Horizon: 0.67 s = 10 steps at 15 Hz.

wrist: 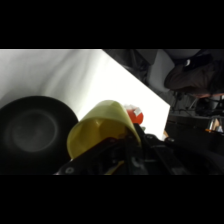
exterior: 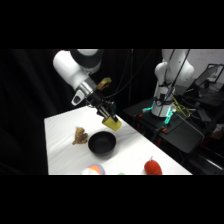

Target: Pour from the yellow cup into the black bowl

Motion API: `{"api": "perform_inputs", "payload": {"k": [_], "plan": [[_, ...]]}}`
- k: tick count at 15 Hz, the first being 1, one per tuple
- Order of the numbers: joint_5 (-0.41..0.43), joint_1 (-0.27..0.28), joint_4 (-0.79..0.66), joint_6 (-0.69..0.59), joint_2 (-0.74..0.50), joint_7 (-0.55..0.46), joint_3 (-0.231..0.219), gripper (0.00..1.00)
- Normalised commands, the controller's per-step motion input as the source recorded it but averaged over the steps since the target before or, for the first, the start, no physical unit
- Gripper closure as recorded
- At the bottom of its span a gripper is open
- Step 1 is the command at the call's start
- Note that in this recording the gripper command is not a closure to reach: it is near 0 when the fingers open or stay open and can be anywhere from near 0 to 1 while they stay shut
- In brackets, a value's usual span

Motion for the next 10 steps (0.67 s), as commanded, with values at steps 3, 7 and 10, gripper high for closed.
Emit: {"api": "perform_inputs", "payload": {"k": [3,7,10], "plan": [[0.126,0.070,-0.95,0.97,-0.66,-0.10,-0.105,0.09],[0.133,0.040,-0.71,0.87,-0.48,-0.04,-0.137,0.09],[0.102,-0.024,-0.53,0.73,-0.39,0.04,-0.158,0.09]]}}
